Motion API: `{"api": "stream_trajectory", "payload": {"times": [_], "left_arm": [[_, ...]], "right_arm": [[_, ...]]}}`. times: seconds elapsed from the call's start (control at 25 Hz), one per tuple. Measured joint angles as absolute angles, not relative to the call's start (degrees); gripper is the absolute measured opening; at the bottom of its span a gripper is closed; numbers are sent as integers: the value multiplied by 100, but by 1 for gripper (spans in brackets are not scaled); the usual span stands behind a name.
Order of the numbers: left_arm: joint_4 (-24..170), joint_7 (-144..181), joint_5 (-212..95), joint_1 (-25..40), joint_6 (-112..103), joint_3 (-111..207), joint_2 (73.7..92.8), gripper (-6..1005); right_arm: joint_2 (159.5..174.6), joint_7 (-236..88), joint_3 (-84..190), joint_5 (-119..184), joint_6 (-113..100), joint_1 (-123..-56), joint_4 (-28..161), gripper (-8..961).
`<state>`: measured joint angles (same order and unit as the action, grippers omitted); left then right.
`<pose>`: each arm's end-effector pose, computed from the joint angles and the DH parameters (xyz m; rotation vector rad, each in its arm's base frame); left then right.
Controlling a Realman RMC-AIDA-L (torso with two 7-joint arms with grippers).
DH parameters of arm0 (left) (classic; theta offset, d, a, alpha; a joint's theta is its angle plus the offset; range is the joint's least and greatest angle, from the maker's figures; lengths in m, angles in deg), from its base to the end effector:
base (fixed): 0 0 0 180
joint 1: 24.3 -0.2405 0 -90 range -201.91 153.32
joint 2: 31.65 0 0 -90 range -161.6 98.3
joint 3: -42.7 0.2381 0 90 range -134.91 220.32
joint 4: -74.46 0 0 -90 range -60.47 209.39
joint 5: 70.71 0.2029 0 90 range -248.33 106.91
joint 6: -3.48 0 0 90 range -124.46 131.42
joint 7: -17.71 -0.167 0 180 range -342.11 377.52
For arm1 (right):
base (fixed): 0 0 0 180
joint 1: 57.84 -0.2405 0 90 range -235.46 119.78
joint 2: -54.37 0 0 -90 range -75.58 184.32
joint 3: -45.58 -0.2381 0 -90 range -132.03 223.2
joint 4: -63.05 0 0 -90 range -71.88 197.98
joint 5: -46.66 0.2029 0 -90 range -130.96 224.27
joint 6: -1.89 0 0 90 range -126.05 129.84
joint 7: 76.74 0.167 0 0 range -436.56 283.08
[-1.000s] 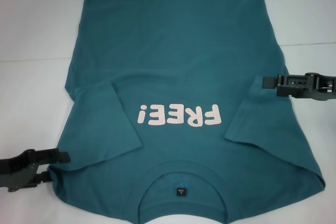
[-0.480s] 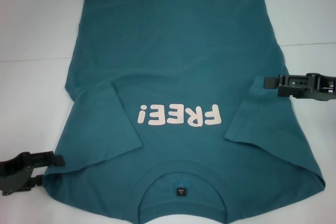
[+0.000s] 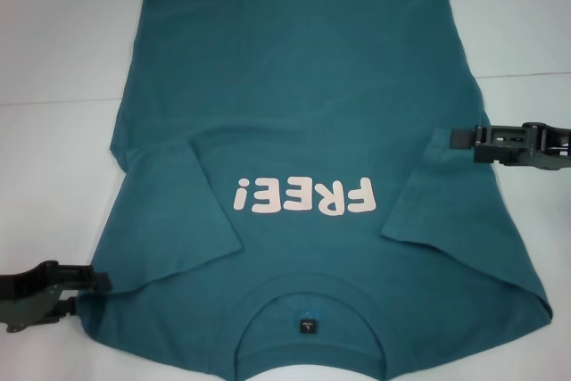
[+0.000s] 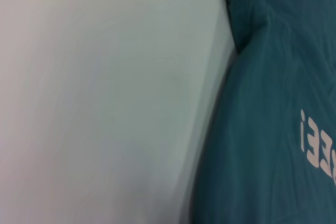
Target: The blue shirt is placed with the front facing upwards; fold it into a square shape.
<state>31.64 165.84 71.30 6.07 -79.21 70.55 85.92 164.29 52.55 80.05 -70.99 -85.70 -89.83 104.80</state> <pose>-0.3177 0.3213 0.0153 -1.8504 -2.1450 -0.3932 0.2621 0.3621 0.0734 -2.2535 1.6072 0.7321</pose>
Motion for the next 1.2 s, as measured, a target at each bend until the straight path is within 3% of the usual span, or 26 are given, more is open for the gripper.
{"api": "stream_trajectory", "payload": {"times": [0.32,0.52,0.76,1.0,1.2], "left_arm": [[3176,16551,7091,639,-7966,7052,8579,401],[3297,16391,7062,636,-8029,6943,8518,166],[3740,15905,7053,727,-8255,6375,8394,78],[3759,15672,6777,715,-8585,6278,8387,5],[3762,15559,6528,686,-8835,6244,8380,7]], "right_arm": [[16419,5255,7968,-7094,-8592,-8972,10480,945],[16422,5235,7968,-7093,-8592,-8967,10480,944],[16432,5197,7968,-7094,-8606,-8956,10471,944],[16430,5194,7969,-7101,-8682,-8955,10471,944],[16297,5197,8006,-7178,-9010,-8901,10473,945]]}}
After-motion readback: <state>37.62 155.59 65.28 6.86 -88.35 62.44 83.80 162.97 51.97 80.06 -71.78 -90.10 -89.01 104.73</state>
